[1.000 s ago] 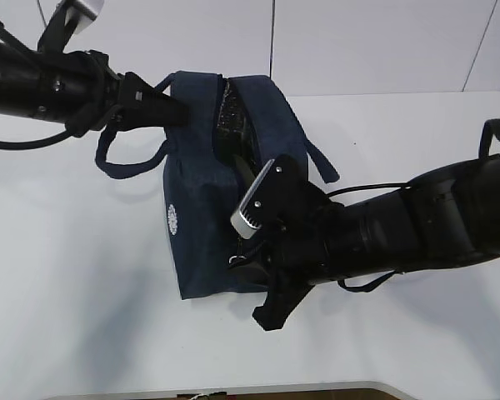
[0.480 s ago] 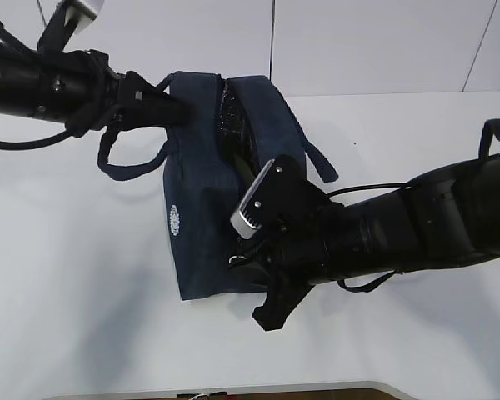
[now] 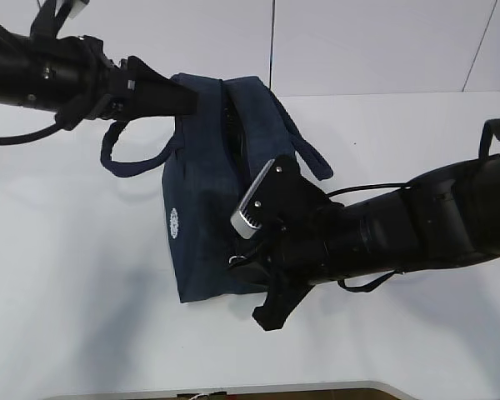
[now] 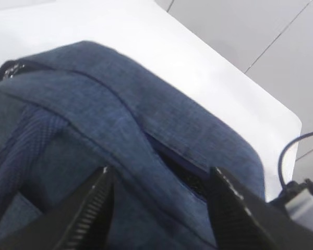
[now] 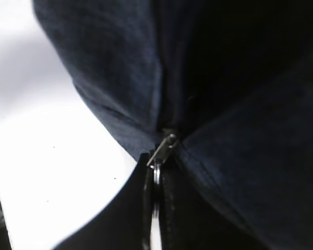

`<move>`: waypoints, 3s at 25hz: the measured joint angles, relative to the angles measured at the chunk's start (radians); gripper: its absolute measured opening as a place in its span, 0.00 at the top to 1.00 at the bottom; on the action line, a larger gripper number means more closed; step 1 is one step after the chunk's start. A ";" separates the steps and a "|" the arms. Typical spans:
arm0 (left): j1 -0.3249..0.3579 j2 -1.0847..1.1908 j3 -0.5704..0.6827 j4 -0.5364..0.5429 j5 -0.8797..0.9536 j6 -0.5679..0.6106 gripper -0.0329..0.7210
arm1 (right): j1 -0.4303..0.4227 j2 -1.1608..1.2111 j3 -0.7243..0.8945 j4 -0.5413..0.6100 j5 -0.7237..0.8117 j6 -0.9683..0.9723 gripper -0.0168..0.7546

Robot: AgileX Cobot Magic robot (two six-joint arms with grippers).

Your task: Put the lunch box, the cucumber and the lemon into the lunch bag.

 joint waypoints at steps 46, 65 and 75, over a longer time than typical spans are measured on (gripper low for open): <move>-0.114 -0.286 0.222 0.484 -0.078 -0.461 0.48 | 0.000 0.000 0.000 0.000 0.069 0.027 0.97; -0.156 -0.248 0.272 0.402 -0.219 -0.489 0.34 | 0.000 0.000 0.000 0.000 0.089 0.037 0.97; -0.160 -0.226 0.272 0.350 -0.218 -0.458 0.34 | 0.000 0.000 0.000 -0.004 0.091 0.037 0.97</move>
